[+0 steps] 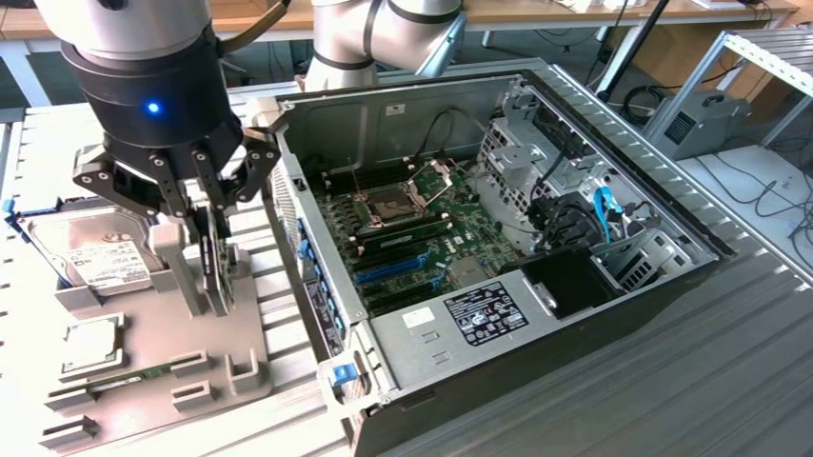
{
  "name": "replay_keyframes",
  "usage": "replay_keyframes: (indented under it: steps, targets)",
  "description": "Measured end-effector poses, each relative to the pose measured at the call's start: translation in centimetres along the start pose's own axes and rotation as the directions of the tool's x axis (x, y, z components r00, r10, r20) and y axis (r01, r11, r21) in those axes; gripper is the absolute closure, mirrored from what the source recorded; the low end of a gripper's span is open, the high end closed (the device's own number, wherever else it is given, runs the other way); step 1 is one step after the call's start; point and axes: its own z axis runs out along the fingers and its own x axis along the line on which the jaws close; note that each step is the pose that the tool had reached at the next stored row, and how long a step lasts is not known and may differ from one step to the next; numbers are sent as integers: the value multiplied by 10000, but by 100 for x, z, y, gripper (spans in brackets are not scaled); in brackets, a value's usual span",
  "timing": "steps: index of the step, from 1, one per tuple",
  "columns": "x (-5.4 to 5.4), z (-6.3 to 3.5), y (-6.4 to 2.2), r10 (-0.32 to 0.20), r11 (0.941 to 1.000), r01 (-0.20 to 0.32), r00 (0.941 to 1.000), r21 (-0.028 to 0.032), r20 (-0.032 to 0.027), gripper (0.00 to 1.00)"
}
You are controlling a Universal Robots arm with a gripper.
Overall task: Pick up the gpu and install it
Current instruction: 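Pick up the gpu and move the gpu toward the slot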
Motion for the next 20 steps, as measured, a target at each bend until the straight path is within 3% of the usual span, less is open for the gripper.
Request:
replay_keyframes:
  steps: [20]
  targets:
    - [-1, -61, 2, 0, 10000, 0, 10000, 0, -1, 74]
